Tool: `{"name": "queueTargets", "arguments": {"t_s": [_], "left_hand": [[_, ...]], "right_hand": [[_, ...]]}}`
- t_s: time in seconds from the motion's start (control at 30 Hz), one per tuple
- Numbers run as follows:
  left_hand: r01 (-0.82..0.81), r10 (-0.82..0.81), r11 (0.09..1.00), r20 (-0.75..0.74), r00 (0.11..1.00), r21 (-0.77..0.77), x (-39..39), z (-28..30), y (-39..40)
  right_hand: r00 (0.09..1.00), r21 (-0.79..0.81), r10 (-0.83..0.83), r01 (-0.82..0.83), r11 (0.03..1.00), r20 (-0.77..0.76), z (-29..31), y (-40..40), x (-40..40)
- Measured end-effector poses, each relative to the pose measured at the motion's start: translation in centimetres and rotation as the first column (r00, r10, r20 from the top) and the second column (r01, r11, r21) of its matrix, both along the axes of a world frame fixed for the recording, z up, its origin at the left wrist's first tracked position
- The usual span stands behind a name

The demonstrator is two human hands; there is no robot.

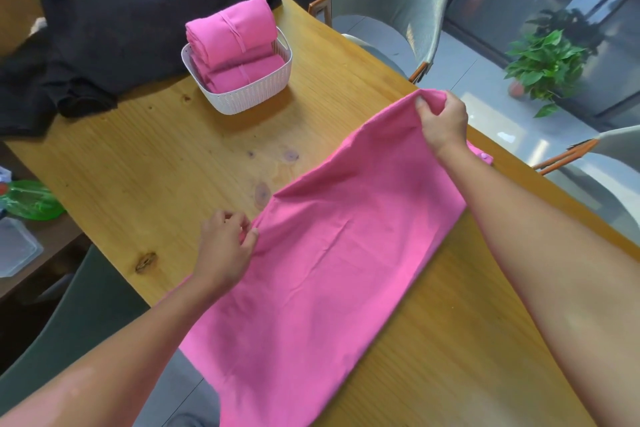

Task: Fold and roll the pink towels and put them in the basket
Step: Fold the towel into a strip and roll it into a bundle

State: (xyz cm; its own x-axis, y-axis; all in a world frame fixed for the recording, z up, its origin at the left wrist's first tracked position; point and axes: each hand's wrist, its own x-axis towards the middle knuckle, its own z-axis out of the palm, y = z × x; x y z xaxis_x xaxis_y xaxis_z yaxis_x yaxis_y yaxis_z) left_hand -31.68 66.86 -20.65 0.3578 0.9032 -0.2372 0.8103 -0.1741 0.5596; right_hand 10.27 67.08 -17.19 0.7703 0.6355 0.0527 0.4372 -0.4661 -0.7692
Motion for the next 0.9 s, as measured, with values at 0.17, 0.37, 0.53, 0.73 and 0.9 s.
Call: {"name": "queueTargets", "arguments": {"t_s": [0.17, 0.37, 0.53, 0.73, 0.9], "left_hand": [[-0.009, 0.041, 0.975, 0.137, 0.990, -0.222, -0.4, -0.1, -0.6], [0.047, -0.031, 0.981, 0.086, 0.996, -0.190, -0.1, -0.1, -1.0], [0.059, -0.060, 0.990, 0.001, 0.998, -0.127, 1.4, -0.2, -0.5], [-0.024, 0.015, 0.994, -0.084, 0.996, -0.108, 2.1, -1.6, 1.5], [-0.039, 0.020, 0.990, -0.136, 0.991, -0.135, 2.8, -3.6, 2.5]], "right_hand": [[0.987, 0.046, -0.007, 0.000, 0.999, 0.163, 1.9, -1.5, 0.3], [0.959, -0.103, 0.003, 0.027, 0.994, 0.284, 3.7, -2.6, 3.2], [0.946, -0.300, 0.068, 0.031, 0.954, 0.316, 3.0, -1.0, 4.9], [0.954, -0.424, 0.166, -0.046, 0.904, 0.250, 0.4, 2.2, 6.6], [0.961, -0.497, 0.197, -0.077, 0.864, 0.195, -3.0, 5.0, 8.0]]}}
